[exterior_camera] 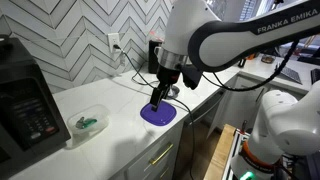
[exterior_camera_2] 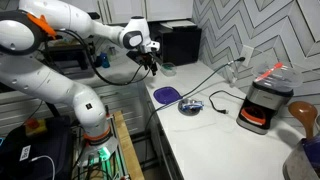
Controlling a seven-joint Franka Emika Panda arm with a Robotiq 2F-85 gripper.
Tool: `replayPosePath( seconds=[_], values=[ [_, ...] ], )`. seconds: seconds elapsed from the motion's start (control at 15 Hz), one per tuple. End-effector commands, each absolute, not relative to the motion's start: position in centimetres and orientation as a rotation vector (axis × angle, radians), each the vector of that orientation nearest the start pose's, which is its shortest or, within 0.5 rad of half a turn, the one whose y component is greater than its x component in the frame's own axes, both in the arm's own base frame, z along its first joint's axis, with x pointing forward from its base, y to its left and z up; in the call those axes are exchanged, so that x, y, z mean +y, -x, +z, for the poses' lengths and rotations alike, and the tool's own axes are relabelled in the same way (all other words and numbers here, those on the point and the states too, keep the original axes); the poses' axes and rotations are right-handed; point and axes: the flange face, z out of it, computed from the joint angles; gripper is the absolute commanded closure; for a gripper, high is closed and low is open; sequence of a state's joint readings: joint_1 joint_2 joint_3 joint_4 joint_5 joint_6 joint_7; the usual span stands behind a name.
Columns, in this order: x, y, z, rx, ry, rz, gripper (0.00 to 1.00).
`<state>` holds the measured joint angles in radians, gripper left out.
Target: Pick up the clear lunch box and pour all its contents onto the kitchen counter, put the clear lunch box on the right side of the kitchen counter
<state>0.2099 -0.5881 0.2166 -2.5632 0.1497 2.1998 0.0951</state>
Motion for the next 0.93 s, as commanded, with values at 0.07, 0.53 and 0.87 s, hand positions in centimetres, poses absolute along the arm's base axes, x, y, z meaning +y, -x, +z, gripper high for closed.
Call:
replayPosePath(
  seconds=[0.07,0.53,0.87],
  values=[
    [17.0,-35.2,47.7,-0.357,3.042,-0.318,0.00],
    [17.0,-35.2,47.7,-0.357,3.042,-0.318,0.00],
    [18.1,-40.7,49.6,-0.016,2.947,-0.579,0.00]
  ],
)
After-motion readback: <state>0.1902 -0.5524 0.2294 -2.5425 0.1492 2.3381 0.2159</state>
